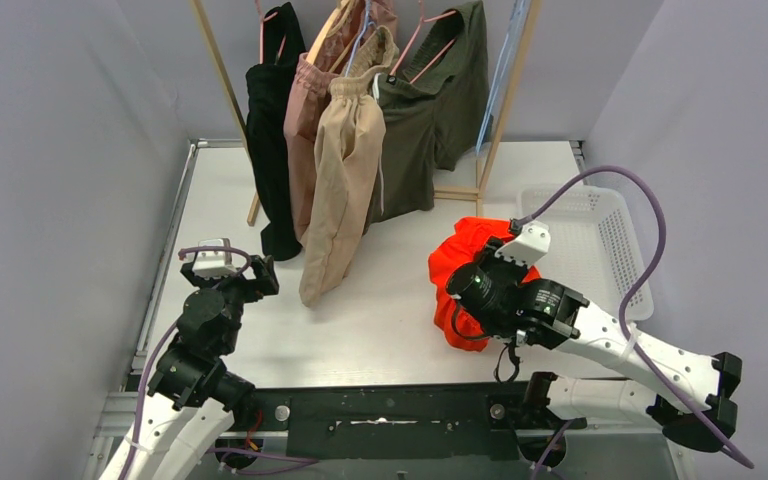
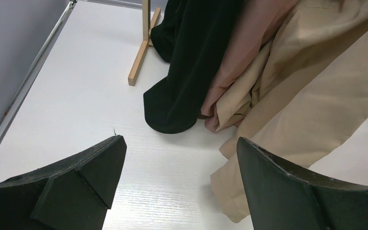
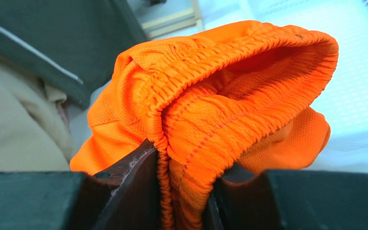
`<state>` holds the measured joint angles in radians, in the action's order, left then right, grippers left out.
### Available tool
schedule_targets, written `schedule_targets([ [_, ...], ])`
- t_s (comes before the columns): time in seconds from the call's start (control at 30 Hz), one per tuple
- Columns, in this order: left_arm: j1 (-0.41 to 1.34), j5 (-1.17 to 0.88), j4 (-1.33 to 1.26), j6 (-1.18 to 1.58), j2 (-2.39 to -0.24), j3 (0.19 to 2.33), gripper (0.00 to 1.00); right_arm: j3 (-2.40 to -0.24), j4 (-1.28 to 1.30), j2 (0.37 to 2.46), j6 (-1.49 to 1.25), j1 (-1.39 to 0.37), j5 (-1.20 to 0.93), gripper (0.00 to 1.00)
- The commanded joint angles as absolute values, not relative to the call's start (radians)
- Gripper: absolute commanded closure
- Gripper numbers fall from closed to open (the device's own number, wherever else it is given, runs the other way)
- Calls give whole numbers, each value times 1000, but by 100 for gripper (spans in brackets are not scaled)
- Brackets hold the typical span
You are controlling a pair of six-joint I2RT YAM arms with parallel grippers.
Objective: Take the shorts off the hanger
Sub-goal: Pick up the shorts at the center of the board, then place the shorts in the basket.
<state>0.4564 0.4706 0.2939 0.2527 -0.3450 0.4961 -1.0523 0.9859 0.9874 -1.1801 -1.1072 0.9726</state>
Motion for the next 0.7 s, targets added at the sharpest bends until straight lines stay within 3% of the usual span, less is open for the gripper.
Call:
schedule_targets([
  [0.0,457,459,233,252,-351,500,13,-1174,1085,1003,-1154,-1066,1166,100],
  [0.2,457,458,232,250,-360,499,13,-1255,1088,998,-1034,-870,1191,100],
  [0.3,457,455,229,249,-366,498,13,-1218,818,982,-722,-654,906,100],
  [0.37,457,453,228,249,-371,498,13,-1226,759,994,-677,-509,747,100],
  [0.67,457,443,231,241,-385,501,13,-1356,716,1111,-603,-87,558,100],
])
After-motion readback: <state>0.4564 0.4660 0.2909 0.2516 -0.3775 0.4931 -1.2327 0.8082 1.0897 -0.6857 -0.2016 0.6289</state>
